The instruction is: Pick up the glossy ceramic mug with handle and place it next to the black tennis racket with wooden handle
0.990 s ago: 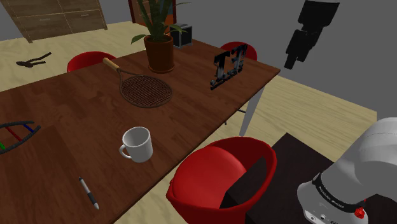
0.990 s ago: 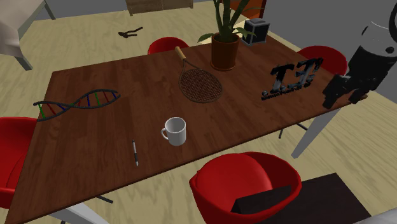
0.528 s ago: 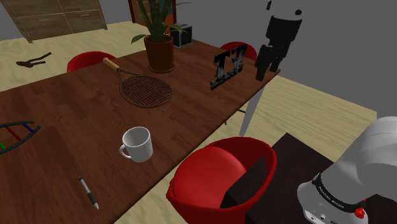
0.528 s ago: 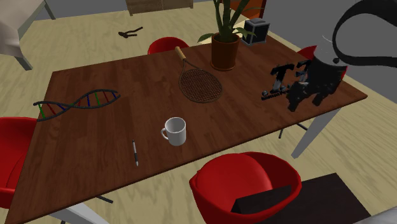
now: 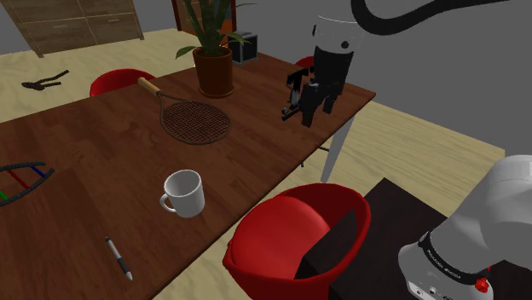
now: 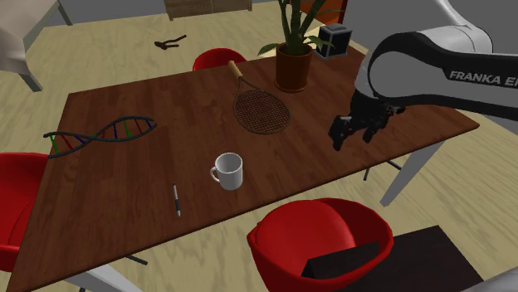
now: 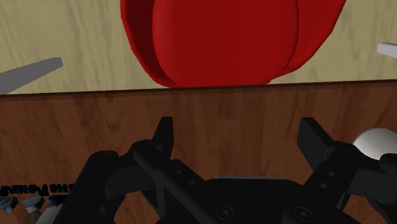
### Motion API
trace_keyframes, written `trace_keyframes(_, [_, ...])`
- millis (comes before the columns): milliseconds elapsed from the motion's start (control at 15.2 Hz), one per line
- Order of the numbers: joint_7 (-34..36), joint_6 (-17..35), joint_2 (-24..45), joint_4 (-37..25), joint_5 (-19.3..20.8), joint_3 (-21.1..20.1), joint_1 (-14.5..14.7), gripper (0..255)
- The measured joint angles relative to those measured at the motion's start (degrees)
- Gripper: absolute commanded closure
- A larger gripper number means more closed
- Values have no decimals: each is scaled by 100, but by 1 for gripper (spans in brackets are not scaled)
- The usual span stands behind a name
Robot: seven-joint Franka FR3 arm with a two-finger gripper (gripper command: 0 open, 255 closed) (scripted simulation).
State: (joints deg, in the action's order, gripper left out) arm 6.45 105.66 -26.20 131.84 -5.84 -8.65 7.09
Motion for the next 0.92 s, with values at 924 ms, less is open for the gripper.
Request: trace_keyframes(924, [1046,1294,2493,-1384,328,-945,450,0])
